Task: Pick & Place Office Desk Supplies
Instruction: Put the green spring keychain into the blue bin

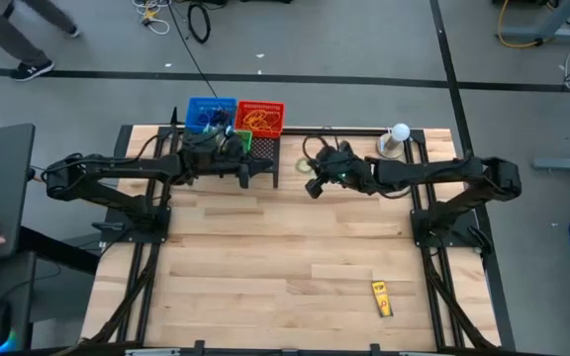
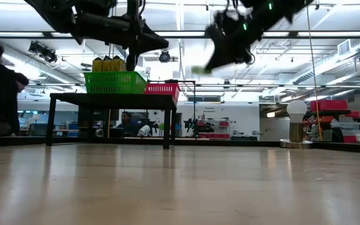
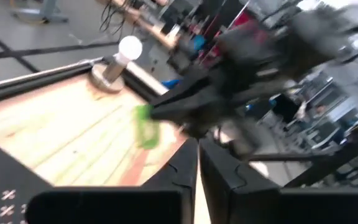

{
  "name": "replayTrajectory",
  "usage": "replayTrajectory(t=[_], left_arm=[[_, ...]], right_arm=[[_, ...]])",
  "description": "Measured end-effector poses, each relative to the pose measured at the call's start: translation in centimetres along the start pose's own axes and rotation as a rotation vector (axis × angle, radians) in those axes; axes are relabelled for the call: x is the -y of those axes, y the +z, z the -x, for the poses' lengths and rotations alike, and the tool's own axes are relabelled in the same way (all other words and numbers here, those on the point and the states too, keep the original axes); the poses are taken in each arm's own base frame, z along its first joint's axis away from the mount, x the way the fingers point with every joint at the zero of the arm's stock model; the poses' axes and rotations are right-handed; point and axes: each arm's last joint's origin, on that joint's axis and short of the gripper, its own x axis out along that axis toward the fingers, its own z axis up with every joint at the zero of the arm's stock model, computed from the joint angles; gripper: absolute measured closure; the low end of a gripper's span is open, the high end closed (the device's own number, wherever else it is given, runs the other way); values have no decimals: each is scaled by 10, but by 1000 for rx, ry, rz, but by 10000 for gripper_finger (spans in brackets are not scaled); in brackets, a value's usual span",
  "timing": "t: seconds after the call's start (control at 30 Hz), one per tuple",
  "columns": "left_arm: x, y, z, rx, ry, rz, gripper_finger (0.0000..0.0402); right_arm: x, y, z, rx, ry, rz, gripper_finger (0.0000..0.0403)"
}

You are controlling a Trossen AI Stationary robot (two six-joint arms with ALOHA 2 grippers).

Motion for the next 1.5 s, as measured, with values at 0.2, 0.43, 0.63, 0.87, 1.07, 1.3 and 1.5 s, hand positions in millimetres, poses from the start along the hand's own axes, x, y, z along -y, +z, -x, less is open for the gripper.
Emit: replayTrajectory(t=[0.2, 0.43, 0.63, 0.87, 1.07, 1.3, 1.5], left_arm=[[3, 4, -2, -37, 73, -42, 329], [4, 3, -4, -40, 61, 10, 259], [10, 1, -19, -7, 7, 61, 212], [12, 7, -48, -27, 66, 18, 201], [13, 11, -56, -98, 112, -43, 253], [15, 15, -54, -82, 108, -93, 375], [8, 32, -39, -53, 148, -127, 380]], right_arm=[[-22, 42, 23, 142, 1, 182, 392], [-25, 49, 28, 156, 4, 270, 392], [-26, 47, 25, 144, 1, 284, 392], [-32, 44, 23, 143, 12, 293, 392], [-37, 43, 27, 154, 6, 287, 392], [-42, 43, 30, 171, 18, 280, 391], [-42, 46, 31, 198, -40, 260, 355]])
